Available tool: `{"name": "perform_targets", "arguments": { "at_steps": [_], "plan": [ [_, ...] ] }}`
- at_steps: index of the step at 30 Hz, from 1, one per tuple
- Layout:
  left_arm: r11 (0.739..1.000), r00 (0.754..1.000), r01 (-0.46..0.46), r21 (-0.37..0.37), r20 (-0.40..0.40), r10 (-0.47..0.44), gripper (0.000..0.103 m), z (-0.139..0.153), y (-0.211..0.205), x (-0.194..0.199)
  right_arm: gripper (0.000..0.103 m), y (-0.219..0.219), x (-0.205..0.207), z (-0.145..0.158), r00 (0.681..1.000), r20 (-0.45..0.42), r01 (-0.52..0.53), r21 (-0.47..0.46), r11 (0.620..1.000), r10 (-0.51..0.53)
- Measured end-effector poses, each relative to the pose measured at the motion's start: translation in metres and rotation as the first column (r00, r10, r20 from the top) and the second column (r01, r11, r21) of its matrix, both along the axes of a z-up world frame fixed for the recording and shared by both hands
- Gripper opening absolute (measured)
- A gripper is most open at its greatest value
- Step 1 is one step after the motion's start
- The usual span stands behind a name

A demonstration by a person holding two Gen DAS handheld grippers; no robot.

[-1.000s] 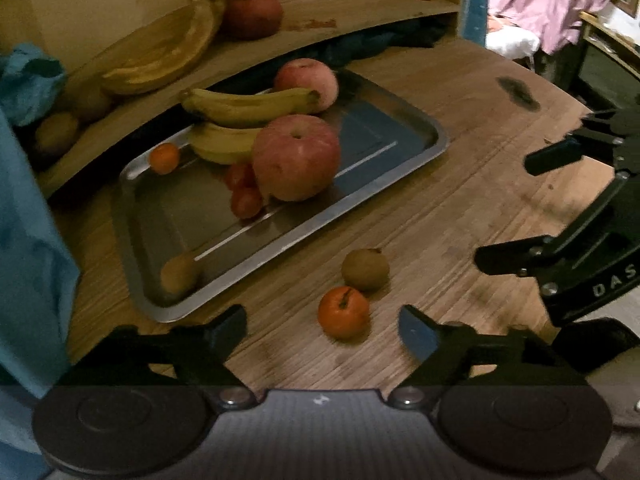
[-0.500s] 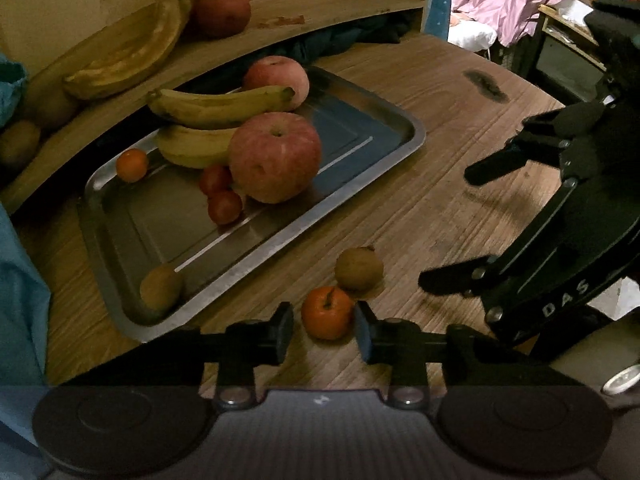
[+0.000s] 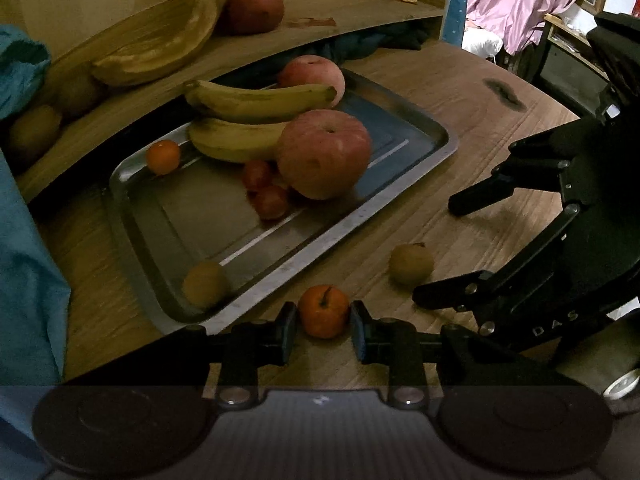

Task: Organize fruits
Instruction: 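Close the left tool on the mandarin while the right tool closes on the kiwi, then lift and carry the mandarin with the left tool while the right carries the kiwi toward the tray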

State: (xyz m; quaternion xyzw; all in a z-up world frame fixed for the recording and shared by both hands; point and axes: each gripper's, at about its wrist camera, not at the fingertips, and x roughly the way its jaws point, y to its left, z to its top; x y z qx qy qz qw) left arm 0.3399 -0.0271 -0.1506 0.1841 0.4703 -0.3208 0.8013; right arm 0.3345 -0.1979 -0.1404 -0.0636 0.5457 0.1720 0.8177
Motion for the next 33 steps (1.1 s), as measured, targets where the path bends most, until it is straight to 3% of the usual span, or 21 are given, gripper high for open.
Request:
{"name": "perform_targets", "arguments": {
  "at_steps": [9,16,20,33],
  "plan": [
    [1.000,1.000,0.017,-0.010,-0.002,-0.017,0.032,-0.001,0.009,0.004,0.052,0.018,0.006,0.002,1.000,-0.005,-0.030,-0.002,1.000,0.030],
    [1.000,1.000,-0.003,-0.017,-0.005,0.002,0.031,-0.004,0.013,0.001,0.043,0.027,0.009,-0.001,0.996,-0.028,-0.081,-0.028,0.996,0.080],
    [0.999,1.000,-0.020,-0.027,-0.008,0.019,0.031,-0.005,0.016,-0.001,0.033,0.031,0.008,0.000,0.995,-0.034,-0.096,-0.032,0.995,0.095],
    [0.999,1.000,-0.029,-0.029,0.008,0.029,0.032,-0.003,0.010,-0.001,0.032,0.025,0.002,0.001,0.994,-0.033,-0.107,-0.008,0.994,0.107]
  ]
}}
